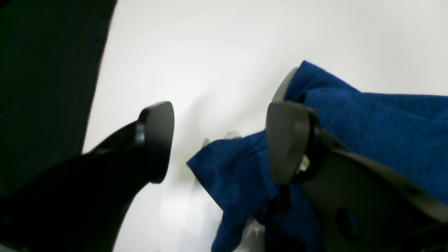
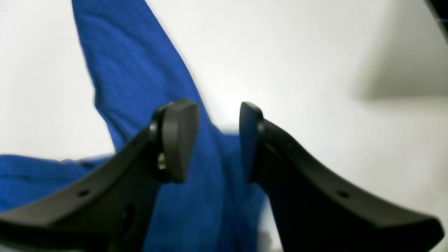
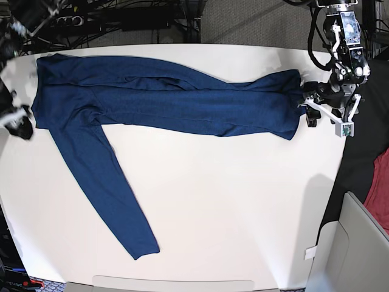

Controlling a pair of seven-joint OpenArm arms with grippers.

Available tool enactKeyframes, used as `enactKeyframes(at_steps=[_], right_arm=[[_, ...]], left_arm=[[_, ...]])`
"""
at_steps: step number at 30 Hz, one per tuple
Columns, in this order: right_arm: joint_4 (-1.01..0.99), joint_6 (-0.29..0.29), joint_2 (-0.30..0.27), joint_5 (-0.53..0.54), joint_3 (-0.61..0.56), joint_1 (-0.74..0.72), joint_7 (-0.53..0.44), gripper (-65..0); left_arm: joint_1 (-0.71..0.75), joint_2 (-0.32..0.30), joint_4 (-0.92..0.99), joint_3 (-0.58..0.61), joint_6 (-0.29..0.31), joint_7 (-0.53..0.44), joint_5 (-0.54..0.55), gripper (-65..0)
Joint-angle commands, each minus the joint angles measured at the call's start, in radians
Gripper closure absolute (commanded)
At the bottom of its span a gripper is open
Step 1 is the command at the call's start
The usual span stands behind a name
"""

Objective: Fold the T-shirt properly
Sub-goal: 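Reach the right gripper to the loose sleeve and grasp its cuff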

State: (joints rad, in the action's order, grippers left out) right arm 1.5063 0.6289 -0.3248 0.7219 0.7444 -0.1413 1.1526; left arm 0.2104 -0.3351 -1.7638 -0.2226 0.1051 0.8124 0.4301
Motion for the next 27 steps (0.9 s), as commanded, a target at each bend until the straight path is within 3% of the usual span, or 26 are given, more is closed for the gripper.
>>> enactKeyframes(at_steps=[1,8,12,22,27], right_arm=[[-0.011,0.003,-0.020,-0.012,-0.023,-0.057,-0.027,-23.7],[-0.238,0.001,0.071,-0.371,-0.288,-0.350,-0.217,-23.7],[-0.393,0.001,0.122,-0.554,-0.322,-0.466,-0.374,-23.8],[-0.689,-0.005,0.131,-0.741,-0.323,-0.571,-0.658,-23.8],[-0.758,-0.005,0.128,-0.822,-0.322,-0.573,-0.730,-23.8]], left_arm=[[-0.016,-0.012,-0.018,-0.005,0.005,-0.015,0.009,-40.2],[-0.016,-0.012,-0.025,-0.004,0.006,-0.020,0.009,-40.3],[-0.016,0.004,-0.025,-0.004,0.006,-0.020,0.011,-40.3],[-0.016,0.012,-0.025,-0.004,0.006,-0.014,0.011,-40.3],[-0.016,0.012,-0.025,-0.004,0.006,-0.014,0.011,-40.3]])
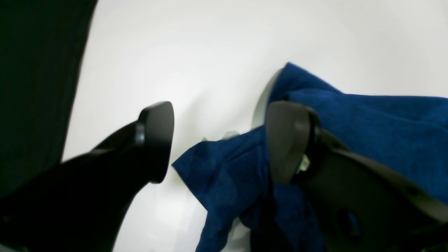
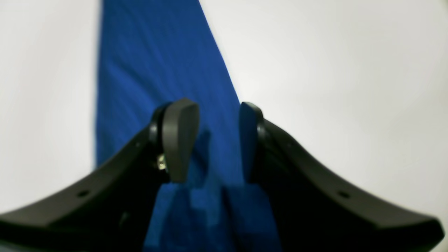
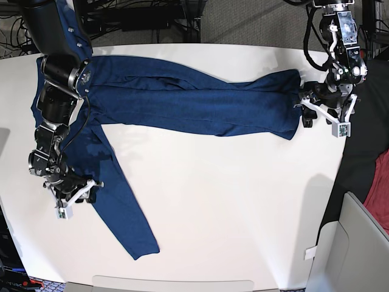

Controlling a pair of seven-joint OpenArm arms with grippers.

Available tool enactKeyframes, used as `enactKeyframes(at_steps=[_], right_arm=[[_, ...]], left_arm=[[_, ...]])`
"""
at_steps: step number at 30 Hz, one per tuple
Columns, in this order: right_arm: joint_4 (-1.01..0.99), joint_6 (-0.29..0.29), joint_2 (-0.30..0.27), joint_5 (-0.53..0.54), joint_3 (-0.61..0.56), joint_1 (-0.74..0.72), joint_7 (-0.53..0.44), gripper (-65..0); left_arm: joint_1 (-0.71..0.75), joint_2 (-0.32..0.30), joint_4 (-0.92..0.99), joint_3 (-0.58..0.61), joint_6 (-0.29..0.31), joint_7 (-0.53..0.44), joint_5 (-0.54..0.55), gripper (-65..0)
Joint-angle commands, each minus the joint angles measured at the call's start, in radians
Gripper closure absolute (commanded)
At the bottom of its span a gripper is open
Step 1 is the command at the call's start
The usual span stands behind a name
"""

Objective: Fold the T-shirt properly
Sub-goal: 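Reach the right gripper to the loose sleeve and grasp its cuff, then lift the sleeve with the right gripper and lay it across the shirt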

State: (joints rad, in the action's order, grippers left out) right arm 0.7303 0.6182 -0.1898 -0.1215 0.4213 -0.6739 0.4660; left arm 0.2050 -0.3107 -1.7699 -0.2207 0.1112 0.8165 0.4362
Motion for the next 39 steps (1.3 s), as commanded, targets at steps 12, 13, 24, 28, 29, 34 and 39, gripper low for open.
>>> enactKeyframes(at_steps=[12,13,24,28,29,34,39], right_arm=[[0.018,0.004,-0.064,0.018,0.003,-0.010,-0.056,-23.8],[0.018,0.004,-0.072,0.018,0.003,-0.005,-0.056,-23.8],[-0.076,0.004,-0.070,0.018,0.000,0.021,-0.056,-23.8],[-0.076,0.006,-0.061,0.018,-0.002,0.029,-0.039,-23.3],[-0.070,0.007,-0.060,0.018,-0.002,0.036,-0.016,-22.0],[-0.039,0.067,-0.044,0.019,-0.002,0.044,0.067,-3.8],[0.076,0.080,-0.006,0.023,0.000,0.073,0.182,-0.5]], left_arm=[[-0.012,-0.012,-0.018,-0.006,0.000,-0.016,0.005,-40.3],[-0.012,-0.012,-0.018,-0.006,0.000,-0.016,0.005,-40.3],[-0.008,-0.011,-0.095,-0.004,0.000,-0.015,0.005,-40.3],[-0.008,-0.011,-0.110,0.005,0.000,-0.015,0.005,-40.3],[-0.008,-0.011,-0.110,0.008,0.000,-0.015,0.005,-40.3],[-0.005,-0.011,-0.110,0.008,0.000,-0.015,0.005,-40.3],[0.015,-0.011,-0.114,0.007,0.000,-0.015,0.005,-40.3]])
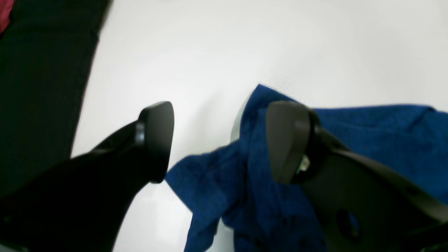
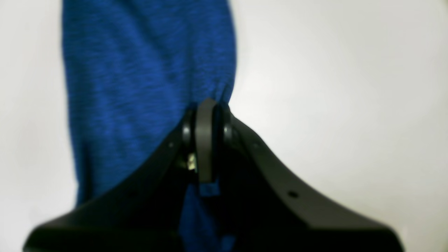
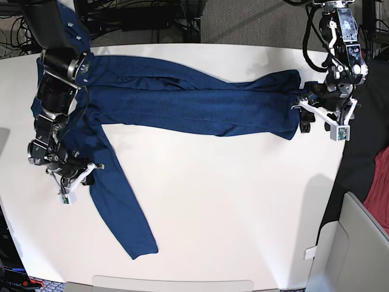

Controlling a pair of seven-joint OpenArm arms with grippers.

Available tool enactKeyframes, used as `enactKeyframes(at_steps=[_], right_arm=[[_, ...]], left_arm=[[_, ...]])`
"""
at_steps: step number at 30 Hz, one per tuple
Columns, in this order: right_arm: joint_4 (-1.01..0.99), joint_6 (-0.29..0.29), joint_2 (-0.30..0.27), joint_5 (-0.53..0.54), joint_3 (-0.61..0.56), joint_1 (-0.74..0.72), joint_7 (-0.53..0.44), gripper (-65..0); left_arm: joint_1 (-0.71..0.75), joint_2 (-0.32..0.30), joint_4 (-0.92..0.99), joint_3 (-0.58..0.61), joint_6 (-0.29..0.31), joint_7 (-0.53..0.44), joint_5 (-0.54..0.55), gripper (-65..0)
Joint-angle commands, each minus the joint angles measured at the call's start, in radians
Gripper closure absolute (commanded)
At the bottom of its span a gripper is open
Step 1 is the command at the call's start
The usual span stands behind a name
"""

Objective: Fold the T-shirt properly
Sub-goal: 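Lift the sleeve with the right gripper and lay it across the shirt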

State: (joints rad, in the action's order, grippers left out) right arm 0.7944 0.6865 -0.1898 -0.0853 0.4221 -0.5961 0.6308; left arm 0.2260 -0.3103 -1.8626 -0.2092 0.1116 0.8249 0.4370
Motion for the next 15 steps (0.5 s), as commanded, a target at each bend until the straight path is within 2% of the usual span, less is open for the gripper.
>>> enactKeyframes(at_steps=[1,5,10,12,15], right_arm=[[0.055,0.012,0.006,-0.014,0.001,0.012,0.031,-0.5],[0.276,0.012,0.065,-0.008,0.001,0.090,0.136,-0.5],[0.590,0.012,0.146,0.157,-0.007,0.198,0.403,-0.5],[0.722,0.012,0.178,0.229,-0.056,0.253,0.505,-0.5],[0.922,0.012,0.197,0.293,-0.184,0.344,0.573,-0.5]], left_arm=[[-0.004,-0.011,-0.025,-0.006,0.000,-0.023,0.004,-40.3],[-0.003,-0.011,-0.025,-0.011,0.000,-0.023,0.004,-40.3],[-0.003,-0.010,-0.022,-0.011,0.000,-0.023,0.004,-40.2],[-0.003,-0.010,-0.022,-0.011,0.000,-0.023,0.004,-40.2],[-0.003,-0.010,-0.025,-0.009,0.000,-0.023,0.004,-40.2]])
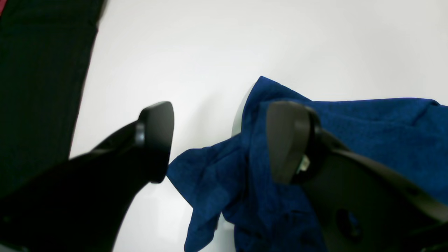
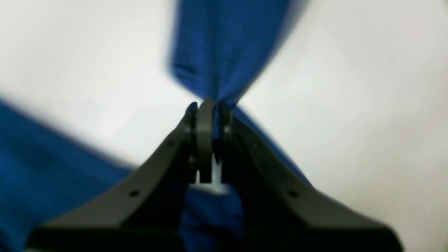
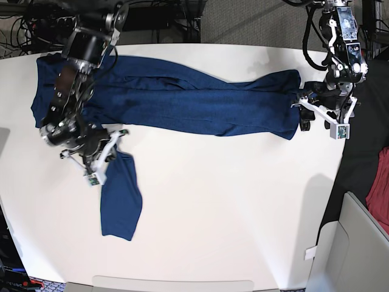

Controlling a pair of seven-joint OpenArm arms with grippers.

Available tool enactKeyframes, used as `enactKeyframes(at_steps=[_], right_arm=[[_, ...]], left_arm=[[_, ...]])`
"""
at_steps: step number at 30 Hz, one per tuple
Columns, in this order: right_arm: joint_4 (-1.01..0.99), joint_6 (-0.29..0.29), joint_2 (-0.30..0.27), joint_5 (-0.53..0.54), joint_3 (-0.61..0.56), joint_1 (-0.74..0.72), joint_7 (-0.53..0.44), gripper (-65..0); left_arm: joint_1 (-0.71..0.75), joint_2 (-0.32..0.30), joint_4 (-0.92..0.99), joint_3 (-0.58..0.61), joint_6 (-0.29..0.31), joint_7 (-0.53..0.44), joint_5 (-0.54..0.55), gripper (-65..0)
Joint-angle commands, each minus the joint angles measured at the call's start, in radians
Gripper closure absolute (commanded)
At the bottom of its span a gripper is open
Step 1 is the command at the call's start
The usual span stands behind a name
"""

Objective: Fold the T-shirt properly
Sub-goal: 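Lift the sleeve with the right gripper and lay it across the shirt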

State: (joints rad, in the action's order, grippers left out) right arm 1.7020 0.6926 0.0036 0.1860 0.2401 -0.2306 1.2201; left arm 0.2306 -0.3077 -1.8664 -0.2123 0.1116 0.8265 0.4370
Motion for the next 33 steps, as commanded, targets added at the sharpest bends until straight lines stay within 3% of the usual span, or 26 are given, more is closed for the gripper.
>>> enactKeyframes(at_steps=[1,13,19,26,29,33], right_arm=[[0.065,0.006,0.016,0.022,-0.040,0.009,-0.015,-0.5],[0.318,0.006,0.080,0.027,-0.279,0.307,-0.013,-0.5],[0.318,0.006,0.080,0.027,-0.388,0.350,-0.012,-0.5],[0.309,0.006,0.069,0.023,-0.391,0.343,0.005,-0.9],[0.312,0.006,0.066,0.023,-0.388,0.345,0.017,-9.3],[0.316,0.006,0.074,0.028,-0.273,0.336,0.019,-28.0]], left_arm=[[-0.007,-0.011,-0.022,-0.005,0.000,-0.025,0.004,-40.2],[0.020,0.022,-0.022,-0.009,0.000,-0.031,0.001,-40.2],[0.022,0.023,-0.020,-0.011,0.000,-0.026,0.001,-40.1],[0.048,0.023,-0.023,-0.011,0.000,-0.034,0.001,-40.1],[0.048,0.023,-0.023,-0.011,0.000,-0.034,0.001,-40.1],[0.048,0.023,-0.023,-0.011,0.000,-0.034,0.001,-40.1]])
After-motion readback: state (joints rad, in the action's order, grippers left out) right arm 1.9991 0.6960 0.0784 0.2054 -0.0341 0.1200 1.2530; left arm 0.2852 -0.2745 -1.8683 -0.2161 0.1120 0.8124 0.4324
